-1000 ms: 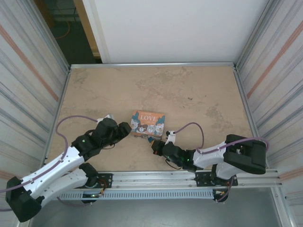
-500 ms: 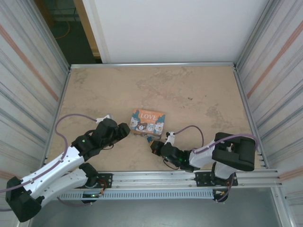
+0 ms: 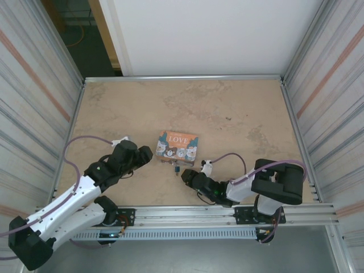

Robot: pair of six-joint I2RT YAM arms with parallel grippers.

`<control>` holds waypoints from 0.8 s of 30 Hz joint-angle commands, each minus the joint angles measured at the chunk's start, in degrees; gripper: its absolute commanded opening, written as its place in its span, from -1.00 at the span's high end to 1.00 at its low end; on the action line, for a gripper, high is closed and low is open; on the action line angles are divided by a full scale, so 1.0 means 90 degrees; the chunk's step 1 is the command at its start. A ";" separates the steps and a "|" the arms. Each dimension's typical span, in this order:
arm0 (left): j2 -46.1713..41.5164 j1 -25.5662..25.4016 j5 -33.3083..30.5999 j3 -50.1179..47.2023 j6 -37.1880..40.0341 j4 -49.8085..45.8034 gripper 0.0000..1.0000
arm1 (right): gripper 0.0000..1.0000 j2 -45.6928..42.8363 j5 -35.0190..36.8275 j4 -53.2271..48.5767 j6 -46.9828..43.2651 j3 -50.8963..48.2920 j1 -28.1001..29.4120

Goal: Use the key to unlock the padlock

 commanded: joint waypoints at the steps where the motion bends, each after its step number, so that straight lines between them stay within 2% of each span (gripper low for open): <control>1: -0.0104 0.0200 0.0158 -0.0028 0.0364 -0.0083 -0.30 | 0.26 -0.0561 0.0415 -0.1057 -0.0094 0.0065 0.0048; 4: -0.0077 0.0445 0.0370 -0.0028 0.0535 -0.0036 -0.33 | 0.13 -0.1128 0.0560 -0.1935 -0.0497 0.0217 0.0045; 8: 0.0029 0.0911 0.1137 -0.0095 0.1062 0.0414 -0.39 | -0.34 -0.1887 0.0414 -0.2426 -0.1217 0.0281 -0.0039; 13: 0.0319 0.1385 0.1997 -0.0077 0.1623 0.0902 -0.41 | -0.95 -0.2506 -0.0434 -0.2364 -0.1784 0.0227 -0.0371; 19: 0.0764 0.1732 0.2816 -0.0060 0.2052 0.1513 -0.45 | -0.98 -0.2695 -0.1543 -0.1951 -0.2484 0.0274 -0.0743; 24: 0.1390 0.1984 0.3435 0.0105 0.2382 0.1891 -0.45 | -0.98 -0.2527 -0.1800 -0.1716 -0.2594 0.0322 -0.0820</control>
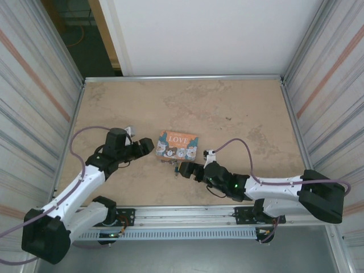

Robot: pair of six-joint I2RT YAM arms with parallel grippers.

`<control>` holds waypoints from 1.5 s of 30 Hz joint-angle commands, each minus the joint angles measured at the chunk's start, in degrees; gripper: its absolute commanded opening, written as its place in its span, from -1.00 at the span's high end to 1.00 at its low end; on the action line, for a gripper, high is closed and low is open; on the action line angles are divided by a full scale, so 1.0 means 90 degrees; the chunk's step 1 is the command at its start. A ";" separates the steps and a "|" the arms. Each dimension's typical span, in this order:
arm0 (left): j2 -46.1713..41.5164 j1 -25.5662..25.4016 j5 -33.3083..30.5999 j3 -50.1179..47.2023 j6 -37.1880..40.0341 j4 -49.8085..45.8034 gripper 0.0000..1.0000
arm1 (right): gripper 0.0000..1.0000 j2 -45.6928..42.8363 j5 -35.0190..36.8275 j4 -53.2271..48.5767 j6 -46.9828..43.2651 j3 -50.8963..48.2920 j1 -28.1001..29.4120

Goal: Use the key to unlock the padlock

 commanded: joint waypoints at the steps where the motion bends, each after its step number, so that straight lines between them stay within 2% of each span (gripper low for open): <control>1: 0.0403 0.0146 0.0748 0.0173 0.0476 0.0488 -0.45 | -0.98 0.0127 -0.0364 0.0326 -0.0318 0.0213 -0.0043; 7: 0.1456 0.0160 0.1373 0.0466 0.0541 0.0865 -0.38 | -0.98 0.0539 -0.0486 0.0579 -0.0497 0.0413 -0.0115; 15: 0.2152 0.0095 0.1589 0.0444 0.0542 0.1032 -0.29 | -0.98 0.0894 -0.0749 0.0515 -0.0904 0.0689 -0.0421; 22: 0.2136 0.0061 0.1510 0.0090 0.0483 0.1025 -0.22 | -0.98 0.0839 -0.0688 -0.0054 -0.1324 0.0805 -0.0626; 31: 0.2080 -0.0030 0.1519 -0.0325 0.0299 0.1092 0.00 | -0.98 0.0789 -0.1149 -0.0296 -0.1978 0.0971 -0.1214; 39: 0.1810 -0.0301 0.1420 -0.0568 0.0009 0.1112 0.03 | -0.98 0.1018 -0.1850 -0.0181 -0.2484 0.1261 -0.1922; 45: 0.1493 -0.0441 0.1353 -0.0692 -0.0186 0.1082 0.03 | -0.98 0.1255 -0.2139 0.0135 -0.2595 0.1374 -0.2132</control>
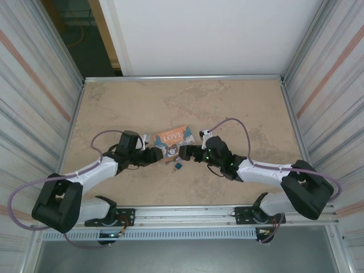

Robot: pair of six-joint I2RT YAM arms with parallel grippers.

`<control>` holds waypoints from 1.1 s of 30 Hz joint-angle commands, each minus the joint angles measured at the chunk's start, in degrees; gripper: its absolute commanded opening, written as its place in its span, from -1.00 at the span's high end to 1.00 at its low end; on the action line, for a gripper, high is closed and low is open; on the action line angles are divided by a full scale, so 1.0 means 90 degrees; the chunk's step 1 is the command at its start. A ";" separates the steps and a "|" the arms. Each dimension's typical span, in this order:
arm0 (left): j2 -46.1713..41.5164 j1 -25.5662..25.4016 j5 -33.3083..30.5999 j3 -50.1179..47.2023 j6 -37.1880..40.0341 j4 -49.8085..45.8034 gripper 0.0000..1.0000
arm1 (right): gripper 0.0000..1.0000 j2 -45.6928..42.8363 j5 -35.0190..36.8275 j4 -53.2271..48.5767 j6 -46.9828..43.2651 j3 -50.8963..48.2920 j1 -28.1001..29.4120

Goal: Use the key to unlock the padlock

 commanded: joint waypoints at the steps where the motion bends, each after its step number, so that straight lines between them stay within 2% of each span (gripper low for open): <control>1: -0.0229 -0.0072 -0.0070 -0.0163 -0.0149 -0.0334 0.02 | -0.98 0.0152 -0.0292 0.0226 -0.0290 0.0210 -0.0081; 6: -0.0556 -0.0077 -0.0059 -0.0091 -0.0159 -0.0525 -0.09 | -0.98 0.0075 -0.0245 0.0217 -0.0338 0.0127 -0.0152; 12: -0.1332 -0.0053 -0.0380 0.0211 0.0038 -0.1189 -0.19 | -0.98 -0.0700 -0.0204 -0.0013 -0.0478 -0.0341 -0.0297; 16: -0.1772 0.0016 -0.0455 0.0453 0.0208 -0.1565 -0.19 | -0.98 -0.1340 -0.0305 -0.0077 -0.0489 -0.0763 -0.0357; 18: -0.1873 0.0026 -0.0404 0.0579 0.0295 -0.1658 -0.14 | -0.99 -0.1557 -0.0418 -0.0072 -0.0470 -0.0919 -0.0345; 24: -0.1704 0.0025 -0.0075 0.1084 0.0450 -0.1750 0.14 | -0.81 -0.1682 -0.0786 0.0133 -0.0440 -0.1167 -0.0287; 28: -0.1148 0.0026 0.0238 0.1442 0.0472 -0.1670 0.36 | -0.75 -0.1196 -0.0862 0.0606 -0.0405 -0.1171 -0.0099; 33: -0.0408 -0.0020 0.0555 0.1770 0.0549 -0.1458 0.54 | -0.73 -0.0302 -0.0698 0.1310 -0.0338 -0.1021 0.0183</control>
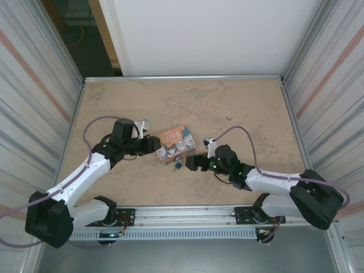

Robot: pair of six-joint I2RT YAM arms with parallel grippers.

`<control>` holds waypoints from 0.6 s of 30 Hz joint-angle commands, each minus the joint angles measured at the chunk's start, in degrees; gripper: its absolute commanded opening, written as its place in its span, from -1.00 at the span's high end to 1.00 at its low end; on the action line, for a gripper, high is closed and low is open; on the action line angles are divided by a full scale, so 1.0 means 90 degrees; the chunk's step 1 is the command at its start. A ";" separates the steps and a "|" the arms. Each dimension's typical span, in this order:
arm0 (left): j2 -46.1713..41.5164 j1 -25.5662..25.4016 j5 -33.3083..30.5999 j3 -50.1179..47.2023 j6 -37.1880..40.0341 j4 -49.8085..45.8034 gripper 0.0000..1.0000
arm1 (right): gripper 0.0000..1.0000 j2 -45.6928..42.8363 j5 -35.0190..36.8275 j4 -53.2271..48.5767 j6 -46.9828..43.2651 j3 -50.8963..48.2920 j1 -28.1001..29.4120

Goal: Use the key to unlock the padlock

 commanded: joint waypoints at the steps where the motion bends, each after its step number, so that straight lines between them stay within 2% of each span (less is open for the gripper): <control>1: 0.0378 -0.0022 0.0379 0.0278 0.0221 0.0095 0.57 | -0.72 0.0525 0.0056 0.0660 -0.0018 0.0153 0.0156; 9: 0.1158 -0.0038 0.0483 0.0630 0.0509 0.0113 0.65 | -0.67 0.1535 0.0128 0.1113 -0.0023 0.0507 0.0273; 18: 0.1690 -0.0041 0.0366 0.0749 0.0732 0.0015 0.68 | -0.55 0.2207 -0.0111 0.1395 -0.0103 0.0762 0.0258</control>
